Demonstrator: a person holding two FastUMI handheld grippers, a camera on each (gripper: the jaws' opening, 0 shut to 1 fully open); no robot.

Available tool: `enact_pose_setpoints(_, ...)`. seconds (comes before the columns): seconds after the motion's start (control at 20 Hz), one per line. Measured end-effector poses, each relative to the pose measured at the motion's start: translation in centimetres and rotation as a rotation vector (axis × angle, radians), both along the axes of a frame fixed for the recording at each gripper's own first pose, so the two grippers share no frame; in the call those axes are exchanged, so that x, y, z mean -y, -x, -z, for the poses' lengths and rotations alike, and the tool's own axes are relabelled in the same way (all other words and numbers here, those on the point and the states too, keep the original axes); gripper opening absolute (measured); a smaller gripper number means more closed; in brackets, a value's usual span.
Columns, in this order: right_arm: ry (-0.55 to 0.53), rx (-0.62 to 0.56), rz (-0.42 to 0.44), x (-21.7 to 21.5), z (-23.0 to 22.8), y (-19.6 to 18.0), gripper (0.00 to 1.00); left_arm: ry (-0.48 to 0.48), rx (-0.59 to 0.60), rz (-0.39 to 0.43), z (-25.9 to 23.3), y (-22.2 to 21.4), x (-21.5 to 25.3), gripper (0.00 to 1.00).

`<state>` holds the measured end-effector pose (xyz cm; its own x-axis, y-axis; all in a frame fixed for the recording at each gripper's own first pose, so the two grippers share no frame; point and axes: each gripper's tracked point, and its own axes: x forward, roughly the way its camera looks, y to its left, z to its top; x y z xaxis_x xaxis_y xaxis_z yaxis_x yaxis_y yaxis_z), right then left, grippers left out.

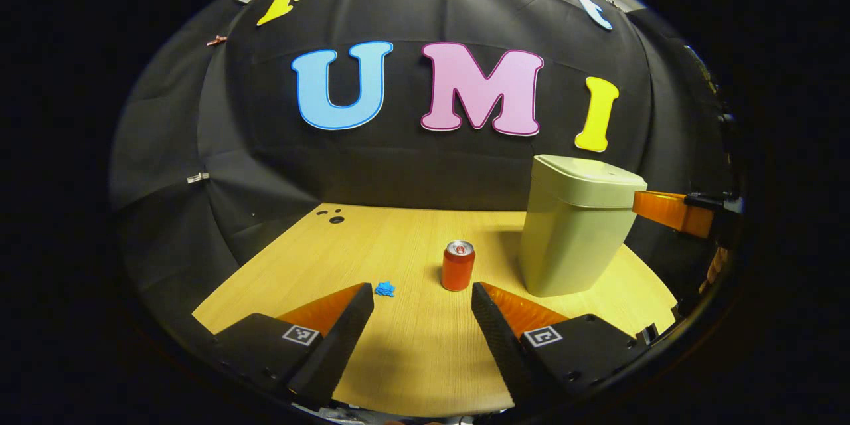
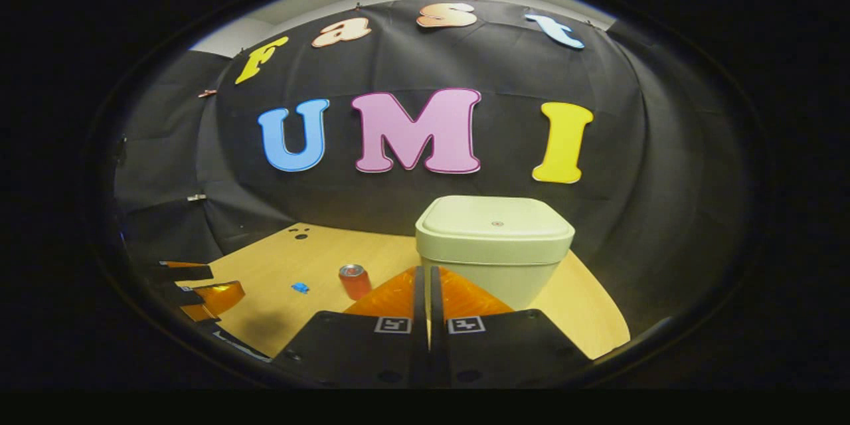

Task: Press the lid of the desktop garbage bin to open it, pick up the crumpled paper on the desktop and throw it into the bin, then pick up the pop can on the desktop and drop it into the bin, and finally close the garbage bin lid.

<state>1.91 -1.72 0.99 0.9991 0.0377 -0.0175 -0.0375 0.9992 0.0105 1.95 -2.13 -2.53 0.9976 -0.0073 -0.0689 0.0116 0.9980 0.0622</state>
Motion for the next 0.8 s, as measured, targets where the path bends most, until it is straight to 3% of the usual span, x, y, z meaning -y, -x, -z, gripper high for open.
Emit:
enact_pose_setpoints(0.25, -0.024, -0.036, -0.071, -1.0, -1.3, -0.9, 0.10, 0.006, -0.007, -0.007, 0.2, -0.4, -0.5, 0.96)
enact_pose_setpoints(0.4, -0.019, -0.018, -0.032, 0.8, -3.5, -2.0, 0.00, 0.008, -0.018, -0.010, 0.4, -0.7, -0.7, 0.96)
enact_pose_setpoints(0.45, -0.016, -0.014, -0.018, 1.4, -4.1, -2.6, 0.05, 0.008, -0.023, -0.012, 0.7, -0.8, -0.7, 0.96)
enact_pose_setpoints(0.5, -0.010, -0.013, -0.007, 1.9, -4.7, -3.3, 0.00, 0.007, -0.024, -0.014, 0.7, -0.9, -0.8, 0.96)
enact_pose_setpoints(0.65, -0.009, -0.025, 0.023, 3.8, -5.5, -5.2, 0.10, 0.008, -0.025, -0.026, 0.8, -1.0, -1.3, 0.96)
enact_pose_setpoints(0.8, -0.014, -0.033, 0.055, 5.4, -6.0, -7.2, 0.10, 0.012, -0.031, -0.045, 0.9, -1.2, -2.0, 0.96)
